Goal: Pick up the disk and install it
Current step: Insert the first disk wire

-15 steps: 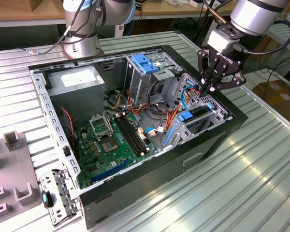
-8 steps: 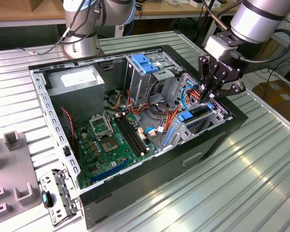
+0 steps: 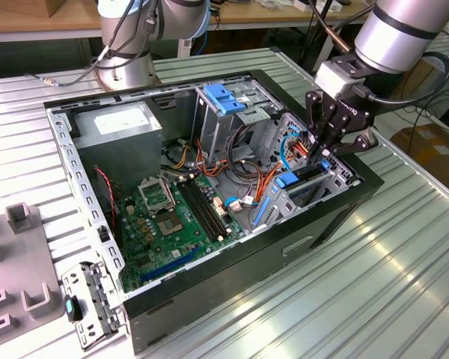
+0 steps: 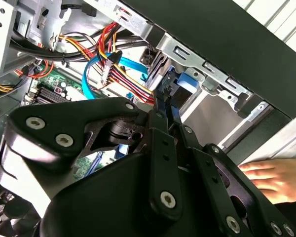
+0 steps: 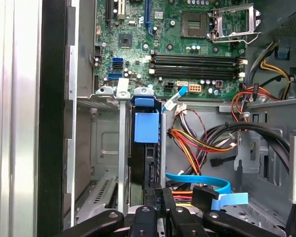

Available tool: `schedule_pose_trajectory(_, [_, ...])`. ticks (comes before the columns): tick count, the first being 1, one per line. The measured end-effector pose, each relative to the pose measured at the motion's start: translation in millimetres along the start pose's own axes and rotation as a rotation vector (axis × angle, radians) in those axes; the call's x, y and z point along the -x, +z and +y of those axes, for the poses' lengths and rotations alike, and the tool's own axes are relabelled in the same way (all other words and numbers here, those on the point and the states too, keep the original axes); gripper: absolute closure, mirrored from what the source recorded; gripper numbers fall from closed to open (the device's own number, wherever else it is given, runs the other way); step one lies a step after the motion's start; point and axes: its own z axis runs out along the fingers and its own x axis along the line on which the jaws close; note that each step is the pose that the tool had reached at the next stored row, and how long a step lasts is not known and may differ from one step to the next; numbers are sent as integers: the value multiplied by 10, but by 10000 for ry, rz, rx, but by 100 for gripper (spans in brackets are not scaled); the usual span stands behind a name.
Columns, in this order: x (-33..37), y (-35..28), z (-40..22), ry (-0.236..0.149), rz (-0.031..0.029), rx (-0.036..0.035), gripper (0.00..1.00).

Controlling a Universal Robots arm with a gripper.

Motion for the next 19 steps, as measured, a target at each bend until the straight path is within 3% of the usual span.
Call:
schedule_pose_trajectory(6, [-15,18,0,213,0,-4,83])
schedule_pose_trajectory(10, [-15,27,0,271,45,-5,83])
schedule_pose_trajectory(15, [-14,36,0,274,204,-4,83])
schedule_pose_trajectory(19, [-6,44,-1,277,252,-4,83])
